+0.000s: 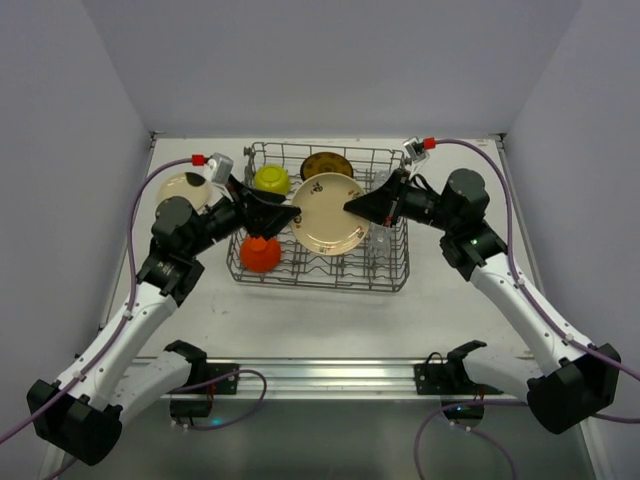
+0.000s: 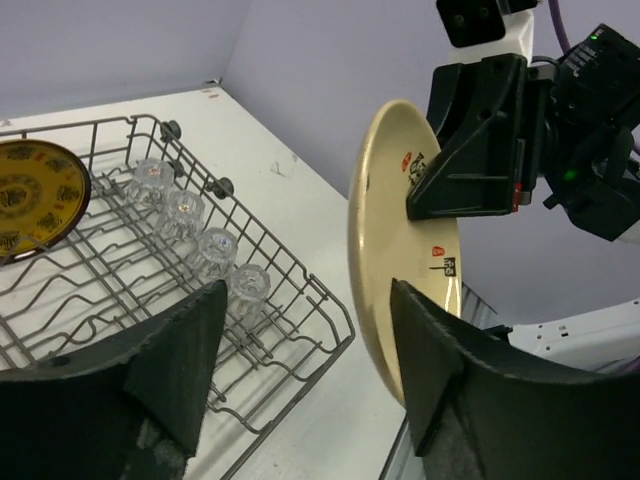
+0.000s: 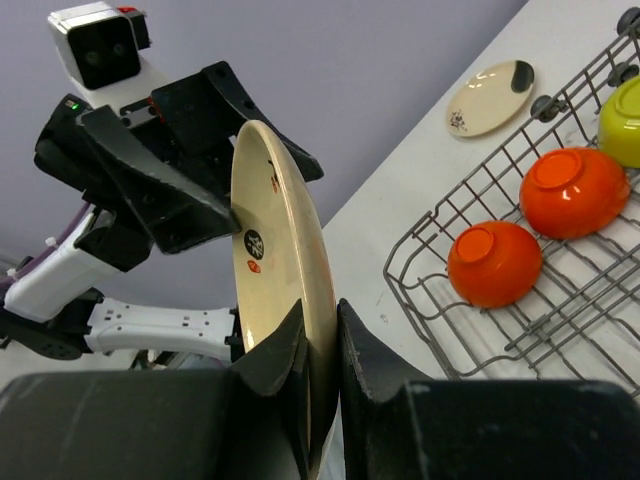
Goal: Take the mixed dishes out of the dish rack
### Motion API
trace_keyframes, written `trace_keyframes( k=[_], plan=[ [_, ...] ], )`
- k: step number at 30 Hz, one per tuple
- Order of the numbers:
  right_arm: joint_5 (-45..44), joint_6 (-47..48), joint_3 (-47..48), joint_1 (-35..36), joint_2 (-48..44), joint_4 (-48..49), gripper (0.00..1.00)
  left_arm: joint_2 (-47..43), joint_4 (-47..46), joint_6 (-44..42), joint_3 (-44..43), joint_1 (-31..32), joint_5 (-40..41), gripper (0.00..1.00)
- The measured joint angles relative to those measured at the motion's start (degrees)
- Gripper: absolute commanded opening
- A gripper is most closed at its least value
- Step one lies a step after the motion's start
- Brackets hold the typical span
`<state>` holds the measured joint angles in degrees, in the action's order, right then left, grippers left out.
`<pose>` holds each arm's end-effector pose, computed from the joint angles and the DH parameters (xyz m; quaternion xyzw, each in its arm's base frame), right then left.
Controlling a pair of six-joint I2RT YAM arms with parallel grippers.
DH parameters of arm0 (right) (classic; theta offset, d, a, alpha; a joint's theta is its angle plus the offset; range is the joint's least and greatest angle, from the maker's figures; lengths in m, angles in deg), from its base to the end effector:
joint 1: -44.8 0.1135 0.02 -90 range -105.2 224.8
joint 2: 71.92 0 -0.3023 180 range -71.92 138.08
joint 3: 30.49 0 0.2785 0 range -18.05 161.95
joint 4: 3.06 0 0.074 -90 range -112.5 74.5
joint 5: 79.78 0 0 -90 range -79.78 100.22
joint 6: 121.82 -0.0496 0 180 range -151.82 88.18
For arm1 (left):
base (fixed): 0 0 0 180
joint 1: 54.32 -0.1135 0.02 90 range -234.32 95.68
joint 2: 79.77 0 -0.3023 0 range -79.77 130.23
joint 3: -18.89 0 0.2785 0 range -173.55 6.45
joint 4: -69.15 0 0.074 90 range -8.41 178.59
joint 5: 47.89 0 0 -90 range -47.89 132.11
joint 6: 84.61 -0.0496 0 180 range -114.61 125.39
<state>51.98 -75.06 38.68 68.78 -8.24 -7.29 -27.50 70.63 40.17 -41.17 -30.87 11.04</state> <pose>0.2371 0.1416 0.4135 -0.1419 0.6868 0.5773 0.4183 0.1978 -0.1137 0.4031 0.1351 0.6593 -0.5053 0.5401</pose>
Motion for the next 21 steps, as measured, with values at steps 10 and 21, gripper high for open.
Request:
trace_keyframes(
  k=[10,21],
  plan=[
    [-0.3,0.4,-1.9,-0.3,-0.3,2.4,0.0,3.0,-0.5,0.2,-1.3,3.3,0.1,0.0],
    [-3.6,3.3,-2.5,-0.3,-0.7,2.6,0.34,4.6,4.3,-1.6,-4.0,6.7,10.2,0.0]
  ],
)
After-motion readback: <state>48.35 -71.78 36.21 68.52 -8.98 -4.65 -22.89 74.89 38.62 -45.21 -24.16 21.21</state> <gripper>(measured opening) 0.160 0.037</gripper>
